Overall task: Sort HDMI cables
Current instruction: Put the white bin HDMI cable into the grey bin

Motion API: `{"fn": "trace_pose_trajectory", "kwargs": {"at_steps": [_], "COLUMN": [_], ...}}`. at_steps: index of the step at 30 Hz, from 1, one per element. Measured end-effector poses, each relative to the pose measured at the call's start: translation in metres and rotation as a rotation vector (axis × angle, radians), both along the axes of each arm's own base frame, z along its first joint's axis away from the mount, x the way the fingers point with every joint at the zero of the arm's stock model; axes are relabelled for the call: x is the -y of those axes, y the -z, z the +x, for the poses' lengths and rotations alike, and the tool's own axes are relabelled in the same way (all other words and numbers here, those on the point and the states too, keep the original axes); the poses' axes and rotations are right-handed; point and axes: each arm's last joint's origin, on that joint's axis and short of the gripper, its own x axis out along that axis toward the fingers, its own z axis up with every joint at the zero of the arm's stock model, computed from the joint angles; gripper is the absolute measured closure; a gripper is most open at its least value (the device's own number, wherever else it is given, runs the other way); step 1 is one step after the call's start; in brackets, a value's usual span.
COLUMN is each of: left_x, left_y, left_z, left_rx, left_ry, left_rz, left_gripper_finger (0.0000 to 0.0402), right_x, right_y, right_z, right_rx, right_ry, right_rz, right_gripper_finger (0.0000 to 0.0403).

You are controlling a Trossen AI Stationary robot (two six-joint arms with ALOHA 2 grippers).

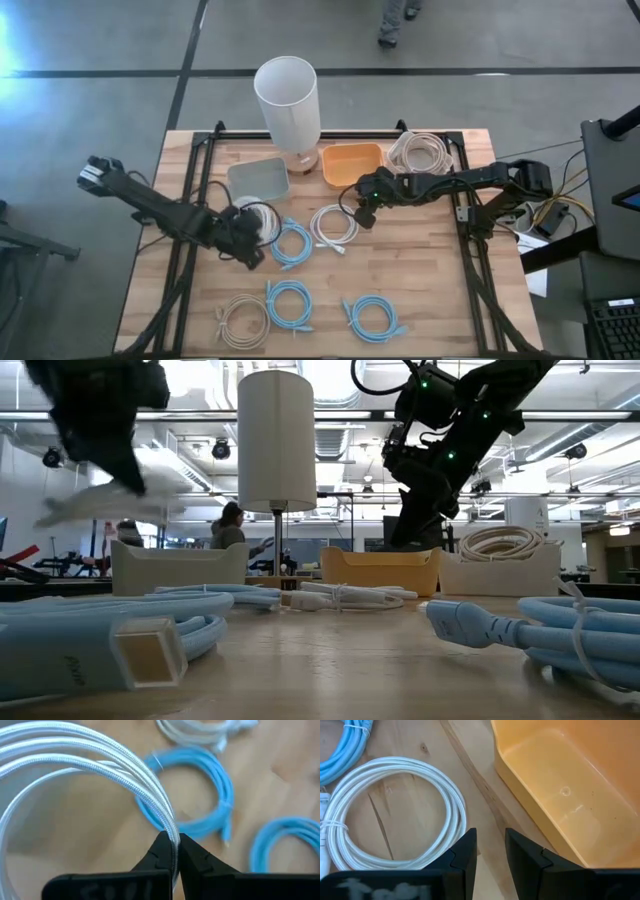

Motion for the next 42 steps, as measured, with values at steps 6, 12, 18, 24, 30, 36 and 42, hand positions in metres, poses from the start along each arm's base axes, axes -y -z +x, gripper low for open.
{"fn": "trace_pose_trajectory", "kwargs": {"at_steps": [6, 12, 18, 24, 30, 36, 42], "left_x": [-0.005, -0.019, -0.042, -0.066, -0.082, -0.088, -0.092], "left_y": [-0.032, -0.021, 0.001, 0.019, 0.027, 0.04, 0.06], "left_z": [0.011, 0.025, 0.035, 0.045, 0.059, 0.069, 0.077], "left_rx": [-0.039, -0.133, -0.269, -0.354, -0.394, -0.4, -0.474], "left_ry": [0.039, 0.018, -0.031, -0.103, -0.079, -0.12, -0.118], "left_rz": [0.289, 0.5, 0.571, 0.523, 0.625, 0.672, 0.695], "left_gripper_finger": [0.0392, 0.0391, 0.0389, 0.0389, 0.0388, 0.0388, 0.0388], "right_x": [0.0, 0.0, 0.0, 0.0, 0.0, 0.0, 0.0], "right_y": [0.0, 0.0, 0.0, 0.0, 0.0, 0.0, -0.001], "right_z": [0.0, 0.0, 0.0, 0.0, 0.001, 0.001, 0.001], "right_rx": [0.004, 0.012, 0.015, 0.016, 0.018, 0.018, 0.02], "right_ry": [0.0, 0.018, 0.026, 0.026, 0.026, 0.026, 0.026], "right_rz": [-0.001, 0.012, 0.018, 0.018, 0.018, 0.018, 0.018], "right_gripper_finger": [0.0307, 0.0307, 0.0307, 0.0307, 0.0307, 0.0307, 0.0307]}}
